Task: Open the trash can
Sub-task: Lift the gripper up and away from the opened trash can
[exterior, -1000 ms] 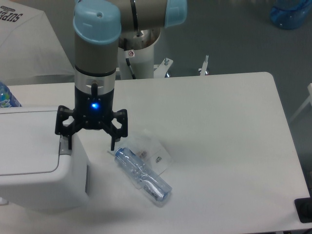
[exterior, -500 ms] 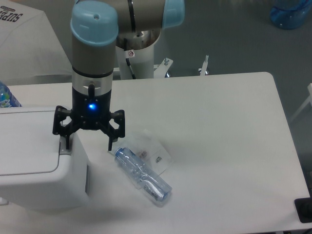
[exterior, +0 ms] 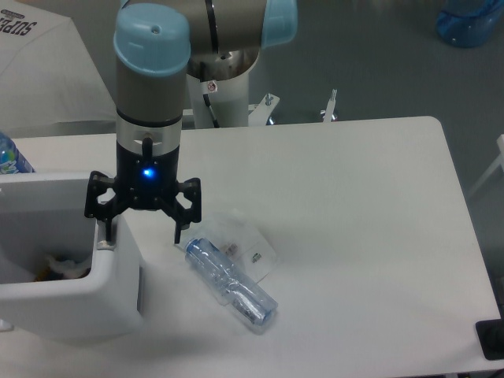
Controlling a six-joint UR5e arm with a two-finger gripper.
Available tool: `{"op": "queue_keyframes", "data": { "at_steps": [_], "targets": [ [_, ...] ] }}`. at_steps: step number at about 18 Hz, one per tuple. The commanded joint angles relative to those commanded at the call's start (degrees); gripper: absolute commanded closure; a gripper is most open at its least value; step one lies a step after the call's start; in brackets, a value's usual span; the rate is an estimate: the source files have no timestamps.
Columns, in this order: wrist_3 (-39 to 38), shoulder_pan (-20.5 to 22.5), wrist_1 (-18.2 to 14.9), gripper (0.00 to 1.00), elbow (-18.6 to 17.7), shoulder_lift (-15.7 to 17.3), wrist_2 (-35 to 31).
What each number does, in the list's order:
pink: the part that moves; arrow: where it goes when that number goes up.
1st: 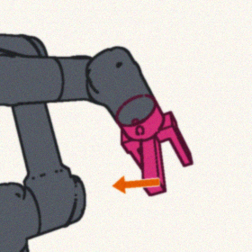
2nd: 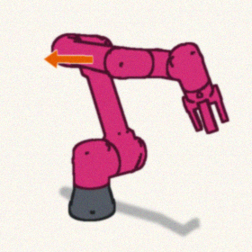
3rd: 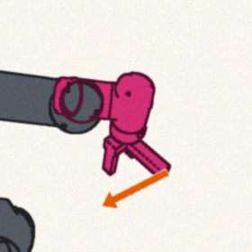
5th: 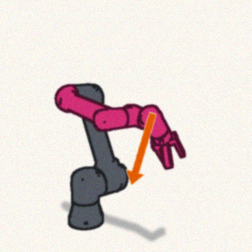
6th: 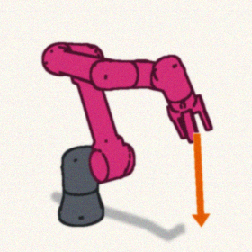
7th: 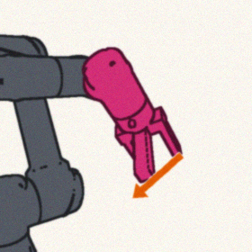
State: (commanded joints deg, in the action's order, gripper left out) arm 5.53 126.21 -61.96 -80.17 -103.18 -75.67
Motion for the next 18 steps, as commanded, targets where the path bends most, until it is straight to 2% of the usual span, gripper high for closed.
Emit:
{"op": "queue_keyframes", "data": {
  "at_steps": [3, 6, 8, 10, 18],
  "targets": [
    [9.7, 0.8, -0.5, 0.00, 2.7, 1.0, -0.5],
    [17.2, 3.4, -1.8, 0.00, 2.9, 3.0, -2.4],
    [22.2, 3.7, -4.2, 0.00, 3.2, 3.8, -4.4],
    [28.0, 4.2, -4.8, 0.00, 3.3, 4.2, -6.5],
    [29.8, 5.4, -4.8, 0.00, 4.1, 4.2, -6.6]
  ]
}}
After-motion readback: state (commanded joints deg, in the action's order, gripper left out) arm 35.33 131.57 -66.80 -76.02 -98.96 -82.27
